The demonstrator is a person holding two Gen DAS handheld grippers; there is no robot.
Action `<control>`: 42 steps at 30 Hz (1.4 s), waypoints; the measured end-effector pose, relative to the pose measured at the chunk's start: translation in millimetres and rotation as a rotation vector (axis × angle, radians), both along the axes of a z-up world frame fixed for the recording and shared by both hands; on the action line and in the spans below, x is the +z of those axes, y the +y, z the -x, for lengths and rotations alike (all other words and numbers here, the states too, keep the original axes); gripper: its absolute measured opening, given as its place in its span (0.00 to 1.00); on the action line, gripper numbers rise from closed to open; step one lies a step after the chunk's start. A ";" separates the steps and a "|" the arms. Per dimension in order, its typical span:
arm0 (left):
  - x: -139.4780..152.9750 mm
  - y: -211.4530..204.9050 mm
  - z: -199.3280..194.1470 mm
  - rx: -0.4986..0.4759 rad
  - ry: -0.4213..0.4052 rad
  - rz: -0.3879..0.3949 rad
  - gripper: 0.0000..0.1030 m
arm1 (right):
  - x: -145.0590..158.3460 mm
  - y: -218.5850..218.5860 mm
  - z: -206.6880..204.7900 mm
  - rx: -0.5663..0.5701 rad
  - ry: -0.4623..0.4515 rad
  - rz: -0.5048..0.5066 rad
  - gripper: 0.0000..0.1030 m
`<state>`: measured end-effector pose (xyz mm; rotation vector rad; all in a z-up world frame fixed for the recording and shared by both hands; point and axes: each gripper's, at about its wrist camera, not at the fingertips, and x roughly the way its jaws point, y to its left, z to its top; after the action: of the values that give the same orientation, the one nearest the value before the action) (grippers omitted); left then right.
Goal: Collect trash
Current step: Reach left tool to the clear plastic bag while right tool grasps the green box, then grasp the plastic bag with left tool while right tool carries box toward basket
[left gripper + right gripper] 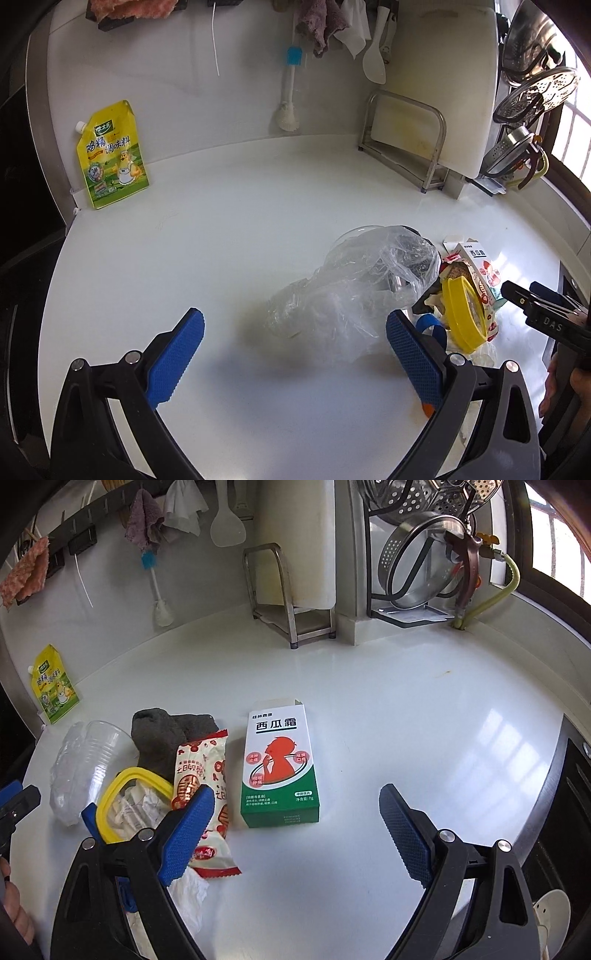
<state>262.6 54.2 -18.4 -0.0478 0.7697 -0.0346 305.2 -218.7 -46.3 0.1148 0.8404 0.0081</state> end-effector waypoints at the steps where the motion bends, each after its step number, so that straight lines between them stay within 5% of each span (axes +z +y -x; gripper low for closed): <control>1: -0.9 0.8 -0.8 -0.003 0.001 0.000 0.94 | -2.9 0.6 -5.3 0.002 0.010 0.006 0.84; 17: -6.4 2.4 -10.2 -0.029 0.002 -0.023 0.94 | -21.5 6.8 -46.4 0.015 0.093 0.027 0.82; 21: -11.2 3.1 -14.9 -0.049 0.023 -0.002 0.94 | -22.1 10.0 -46.5 0.035 0.097 0.025 0.50; 22: -12.8 3.2 -16.2 -0.053 0.032 0.003 0.94 | -21.2 9.5 -45.6 0.035 0.097 0.019 0.48; 38: -8.6 19.5 -29.1 -0.042 -0.011 0.034 0.94 | -12.2 -10.1 -24.2 0.017 0.050 -0.080 0.48; 42: -24.9 19.1 -47.6 -0.038 0.060 0.020 0.94 | -10.4 -11.2 -23.2 0.021 0.043 -0.088 0.48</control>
<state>310.1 73.3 -43.3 -0.0534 0.8301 -0.0771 328.4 -229.9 -56.7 0.1900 0.8846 0.0624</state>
